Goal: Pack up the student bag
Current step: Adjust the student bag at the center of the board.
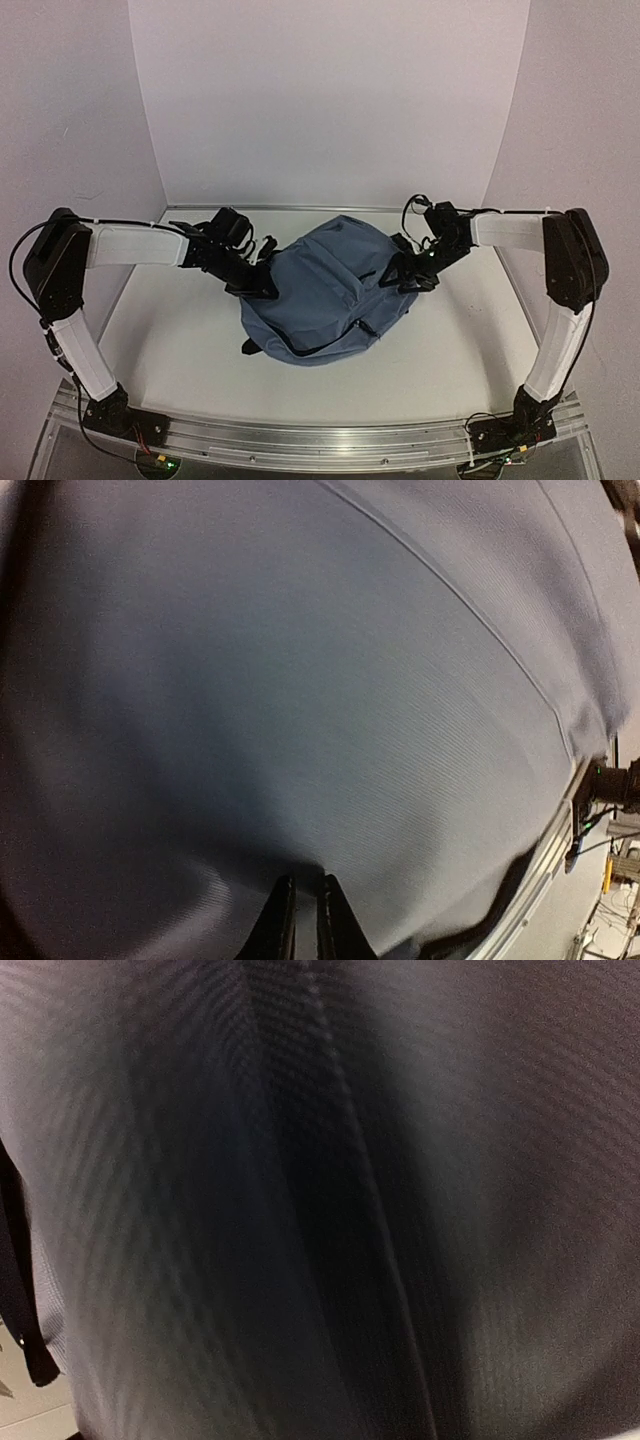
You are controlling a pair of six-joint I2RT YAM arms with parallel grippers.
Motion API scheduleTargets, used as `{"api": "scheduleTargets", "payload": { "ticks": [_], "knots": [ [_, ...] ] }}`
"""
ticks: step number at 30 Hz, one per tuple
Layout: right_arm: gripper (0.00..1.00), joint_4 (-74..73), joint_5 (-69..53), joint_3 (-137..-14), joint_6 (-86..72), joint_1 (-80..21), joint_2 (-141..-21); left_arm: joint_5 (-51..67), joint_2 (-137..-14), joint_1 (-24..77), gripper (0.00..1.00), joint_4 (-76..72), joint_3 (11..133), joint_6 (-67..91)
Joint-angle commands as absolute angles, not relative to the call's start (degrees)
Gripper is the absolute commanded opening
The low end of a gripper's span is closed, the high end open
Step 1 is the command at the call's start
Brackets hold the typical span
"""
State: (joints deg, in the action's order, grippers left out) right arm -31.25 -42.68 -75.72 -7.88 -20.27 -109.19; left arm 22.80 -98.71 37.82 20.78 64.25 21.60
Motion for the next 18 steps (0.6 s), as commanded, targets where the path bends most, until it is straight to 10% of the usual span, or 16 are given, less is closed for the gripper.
{"api": "scheduleTargets", "payload": {
  "ticks": [1,5,12,18],
  "knots": [
    [0.79,-23.38,-41.58,-89.41,-12.04,-21.18,-116.46,22.09,-93.23,42.72,0.07,16.95,59.74,25.07],
    [0.85,-23.46,-41.94,-94.50,-13.36,-21.22,-117.14,22.77,-87.35,43.15,0.16,15.76,55.68,27.14],
    [0.94,-23.67,-38.11,-88.08,-12.20,-19.75,-107.95,12.63,-74.75,37.81,0.68,19.81,56.49,30.09],
    [0.94,-23.47,-42.06,-75.85,-14.17,-19.78,-104.06,12.06,-81.15,25.41,0.77,24.15,62.72,27.57]
  ]
}}
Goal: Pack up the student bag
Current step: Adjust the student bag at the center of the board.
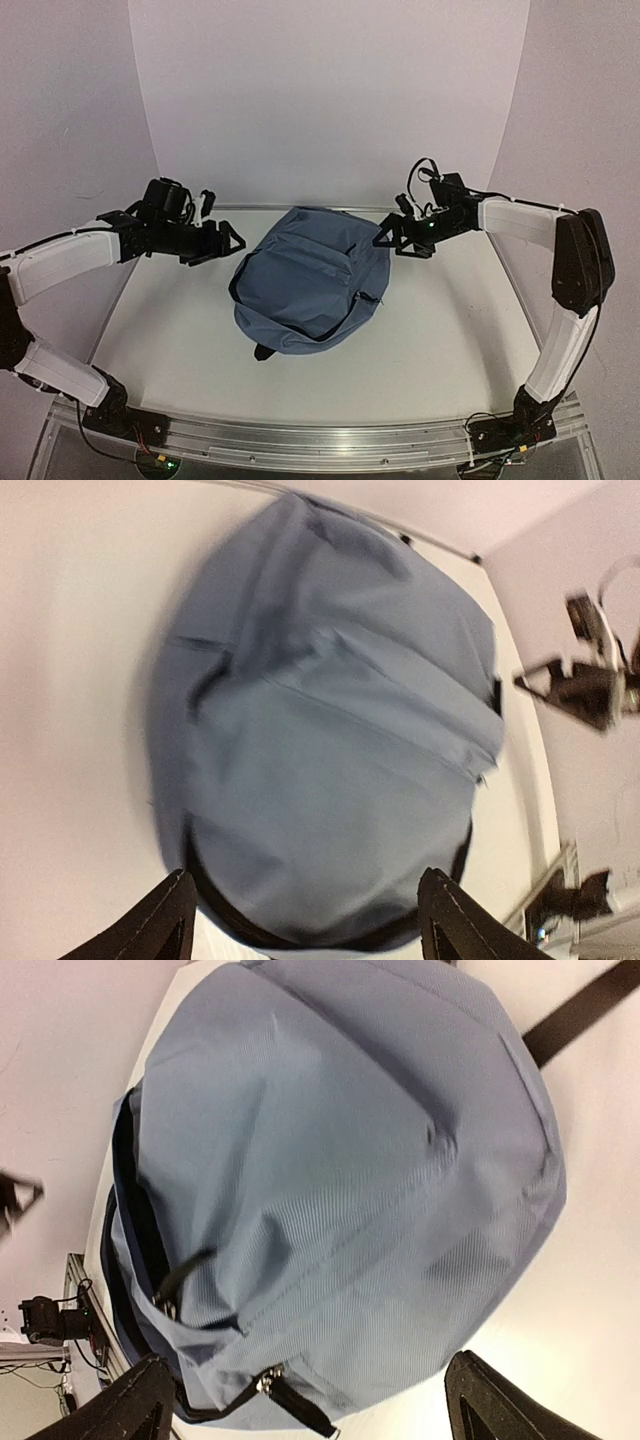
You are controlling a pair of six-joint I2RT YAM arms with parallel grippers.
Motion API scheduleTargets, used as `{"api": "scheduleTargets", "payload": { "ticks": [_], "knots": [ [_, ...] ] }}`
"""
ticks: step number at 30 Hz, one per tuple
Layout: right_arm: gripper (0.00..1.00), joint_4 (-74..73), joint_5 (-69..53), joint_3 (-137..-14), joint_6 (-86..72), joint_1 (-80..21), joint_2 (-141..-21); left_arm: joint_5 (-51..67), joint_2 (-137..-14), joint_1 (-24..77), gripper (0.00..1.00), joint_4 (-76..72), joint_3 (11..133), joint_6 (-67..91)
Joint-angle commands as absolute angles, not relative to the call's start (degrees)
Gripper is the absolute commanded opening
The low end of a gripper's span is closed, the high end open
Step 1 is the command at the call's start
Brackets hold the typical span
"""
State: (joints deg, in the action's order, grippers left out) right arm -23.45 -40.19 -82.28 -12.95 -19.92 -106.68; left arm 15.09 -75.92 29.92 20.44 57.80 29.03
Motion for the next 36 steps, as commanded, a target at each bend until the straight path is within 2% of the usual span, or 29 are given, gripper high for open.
{"api": "scheduleTargets", "payload": {
  "ticks": [1,6,10,12,17,19,22,30,36],
  "knots": [
    [0.94,-23.42,-42.59,-74.06,-13.89,-19.75,-103.58,12.42,-83.43,25.01,0.78,24.21,64.24,26.68],
    [0.94,-22.97,-44.76,-68.71,-13.01,-19.78,-102.85,14.22,-95.37,24.62,0.81,23.41,70.92,22.53],
    [0.89,-22.11,-45.86,-68.29,-12.91,-20.10,-105.16,16.93,-102.75,24.69,0.77,22.04,73.22,20.42],
    [0.87,-21.43,-46.11,-69.26,-13.23,-20.23,-107.13,18.97,-104.98,24.86,0.70,21.67,73.18,20.07],
    [0.81,-20.06,-46.35,-74.73,-14.52,-20.22,-113.76,24.44,-102.41,29.15,0.34,15.29,67.13,21.82],
    [0.79,-19.97,-45.78,-77.41,-14.65,-20.27,-115.97,24.30,-101.25,32.39,0.24,14.31,65.80,22.43],
    [0.76,-19.96,-44.63,-81.12,-14.60,-20.27,-118.31,23.35,-100.10,36.57,0.16,13.42,64.30,24.22],
    [0.75,-19.90,-44.04,-89.15,-16.21,-20.23,-123.30,24.24,-95.44,39.69,0.12,5.72,57.28,32.43],
    [0.75,-19.90,-44.46,-86.34,-15.85,-20.26,-121.72,15.66,-95.68,38.68,0.14,13.12,60.24,30.79]
  ]
}}
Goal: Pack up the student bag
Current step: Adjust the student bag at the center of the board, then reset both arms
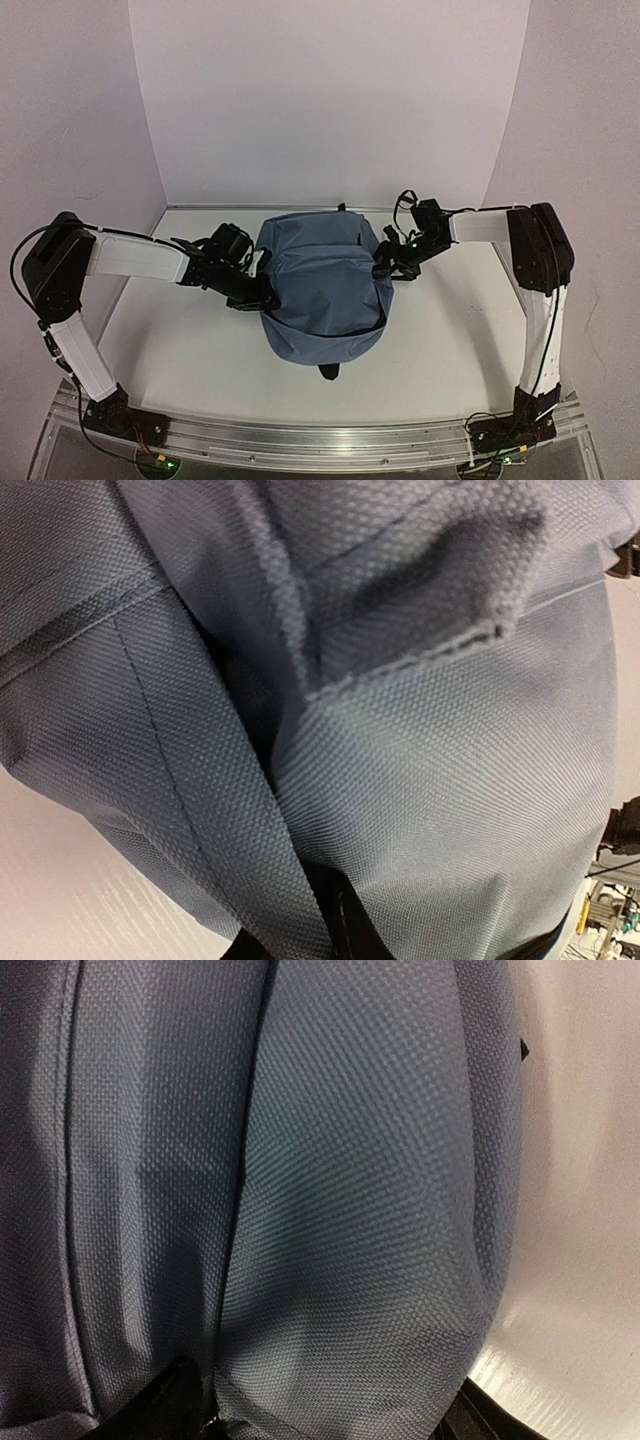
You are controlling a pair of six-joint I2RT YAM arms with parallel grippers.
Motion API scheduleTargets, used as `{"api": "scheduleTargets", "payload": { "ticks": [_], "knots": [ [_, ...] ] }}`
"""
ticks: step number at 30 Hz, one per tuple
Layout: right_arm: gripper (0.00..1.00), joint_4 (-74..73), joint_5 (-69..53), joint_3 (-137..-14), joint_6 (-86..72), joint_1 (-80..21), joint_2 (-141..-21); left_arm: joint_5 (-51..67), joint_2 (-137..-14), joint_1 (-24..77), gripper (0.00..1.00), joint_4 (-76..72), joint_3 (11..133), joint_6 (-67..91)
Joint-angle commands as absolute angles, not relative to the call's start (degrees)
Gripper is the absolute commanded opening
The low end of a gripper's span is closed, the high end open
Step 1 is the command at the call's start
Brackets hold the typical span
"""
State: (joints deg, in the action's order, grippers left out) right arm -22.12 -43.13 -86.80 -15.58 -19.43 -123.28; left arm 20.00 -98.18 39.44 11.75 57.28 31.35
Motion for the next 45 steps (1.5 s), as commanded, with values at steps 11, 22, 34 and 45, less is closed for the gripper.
{"api": "scheduleTargets", "payload": {
  "ticks": [11,22,34,45],
  "knots": [
    [0.77,-19.85,-44.36,-84.15,-15.82,-20.25,-116.58,19.23,-100.63,33.52,0.16,15.24,67.02,28.72],
    [0.87,-20.11,-43.57,-88.80,-15.41,-19.04,-115.13,18.83,-101.37,31.90,0.42,16.03,70.27,29.37],
    [0.98,-27.11,-41.28,-87.69,-8.76,-16.49,-98.30,17.95,-83.68,22.10,1.00,25.49,69.47,26.77],
    [0.98,-29.70,-38.00,-74.92,-4.44,-11.28,-87.76,17.81,-72.45,11.25,1.00,27.37,60.94,26.84]
  ]
}}
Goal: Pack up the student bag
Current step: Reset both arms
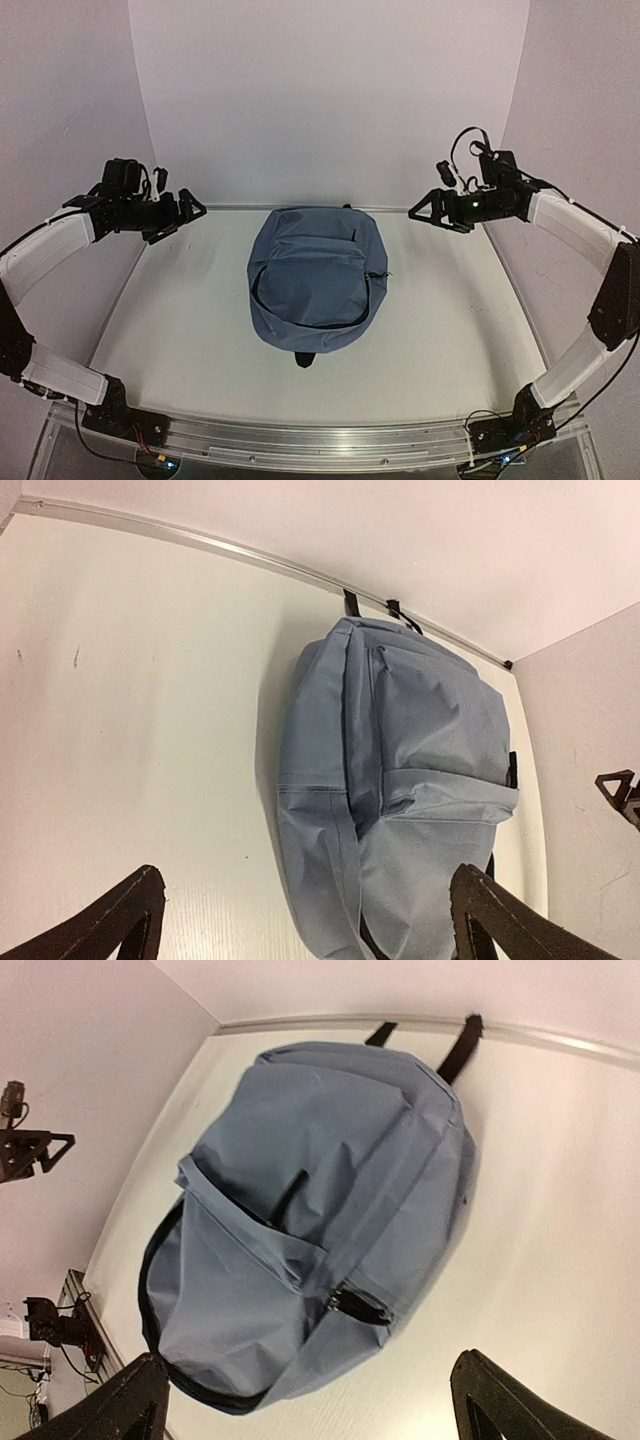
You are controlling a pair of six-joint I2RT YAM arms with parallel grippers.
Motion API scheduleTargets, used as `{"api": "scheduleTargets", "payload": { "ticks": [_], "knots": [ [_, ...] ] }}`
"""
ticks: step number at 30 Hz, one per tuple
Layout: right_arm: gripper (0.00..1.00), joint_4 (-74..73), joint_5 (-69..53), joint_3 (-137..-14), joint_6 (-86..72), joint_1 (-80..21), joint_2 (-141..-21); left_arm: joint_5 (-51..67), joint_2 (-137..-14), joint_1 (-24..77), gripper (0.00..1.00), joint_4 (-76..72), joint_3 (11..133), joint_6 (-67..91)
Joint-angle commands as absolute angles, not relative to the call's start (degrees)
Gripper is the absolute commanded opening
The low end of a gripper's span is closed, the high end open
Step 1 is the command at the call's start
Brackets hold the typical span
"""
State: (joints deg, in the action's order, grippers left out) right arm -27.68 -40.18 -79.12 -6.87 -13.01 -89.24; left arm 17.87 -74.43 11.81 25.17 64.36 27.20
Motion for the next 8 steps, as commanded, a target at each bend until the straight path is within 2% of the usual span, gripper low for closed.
{"api": "scheduleTargets", "payload": {
  "ticks": [1,8],
  "knots": [
    [0.98,-29.67,-37.69,-74.01,-4.16,-11.11,-87.36,17.67,-72.15,11.18,1.00,27.31,60.12,27.06],
    [0.98,-29.53,-38.38,-72.31,-4.59,-11.01,-85.79,15.87,-72.64,11.08,1.00,28.12,58.75,28.03]
  ]
}}
